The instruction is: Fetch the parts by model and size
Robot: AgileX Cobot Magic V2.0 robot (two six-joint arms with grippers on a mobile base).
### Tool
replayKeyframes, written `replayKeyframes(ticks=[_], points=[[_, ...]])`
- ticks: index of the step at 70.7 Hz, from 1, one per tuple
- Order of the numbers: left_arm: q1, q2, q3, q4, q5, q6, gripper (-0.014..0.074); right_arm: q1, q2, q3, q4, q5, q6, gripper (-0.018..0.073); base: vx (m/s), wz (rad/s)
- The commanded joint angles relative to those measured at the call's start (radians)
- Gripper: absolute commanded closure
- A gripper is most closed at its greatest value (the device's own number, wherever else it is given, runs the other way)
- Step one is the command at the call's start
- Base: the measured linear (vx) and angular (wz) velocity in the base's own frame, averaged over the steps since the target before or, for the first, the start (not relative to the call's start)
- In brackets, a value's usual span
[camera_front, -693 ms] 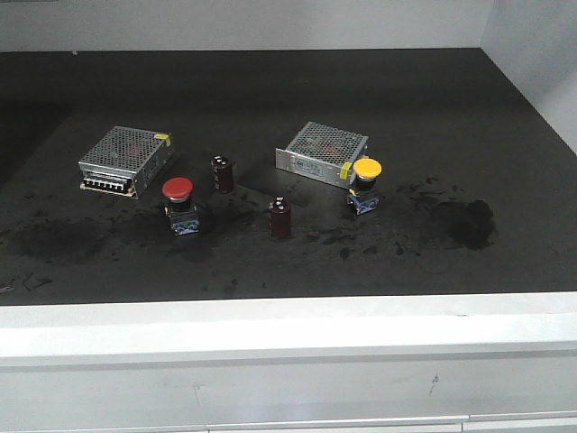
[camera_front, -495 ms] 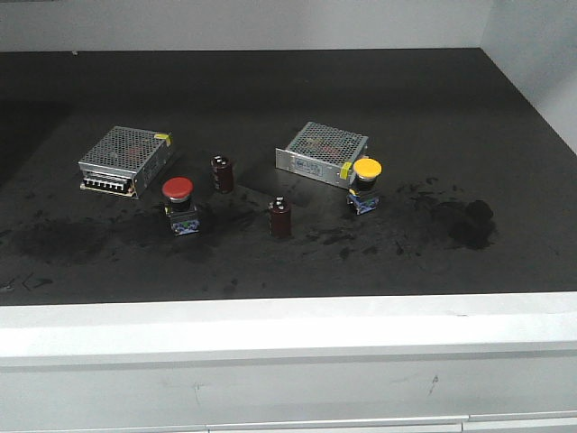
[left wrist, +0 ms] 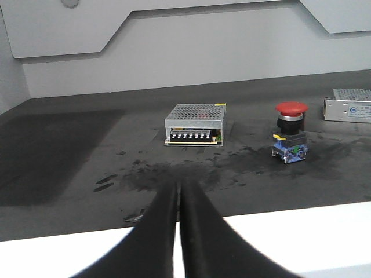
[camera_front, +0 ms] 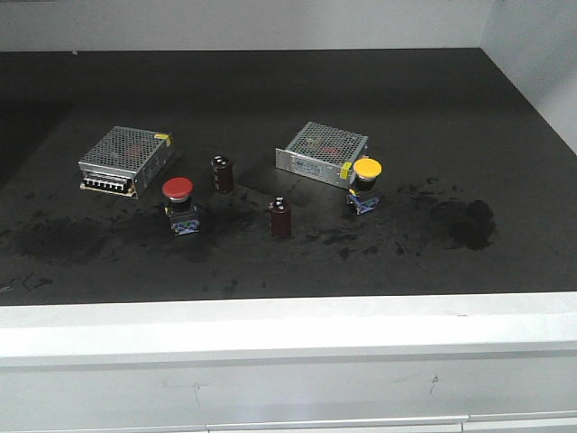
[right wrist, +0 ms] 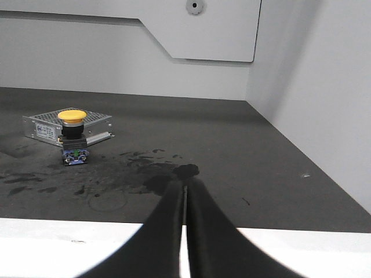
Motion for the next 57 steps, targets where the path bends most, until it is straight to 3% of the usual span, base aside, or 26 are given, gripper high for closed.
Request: replayKeyframes(ticks=[1, 22, 38, 46, 57], points=[[0.001, -0.013, -0.012, 0.000, -0.078, -0.003, 0.0603, -0.004, -0.006, 0.005, -0.007, -0.074, -0.006, 0.0569, 0.00, 0.00], [0.001, -0.013, -0.012, 0.000, -0.078, -0.003, 0.0603, -0.004, -0.006, 0.005, -0.007, -0.075, -0.006, 0.0569, 0.00, 0.00], [0.001, -0.013, -0.025, -0.022, -0.192, -0.005, 0.0603, -0.004, -0.006, -0.011, 0.001, -0.226, 0.042, 0.0569, 0.00, 0.00], [0.001, -0.009, -0.092, -0.058, -0.215, -0.005, 0.0603, -0.004, -0.006, -0.103, 0.001, -0.145, 0.109, 0.0569, 0.00, 0.00], [0.001, 0.092, -0.240, -0.050, -0.200, 0.006, 0.0603, -0.004, 0.056, -0.266, -0.012, -0.032, 0.095, 0.0569, 0.00, 0.00]])
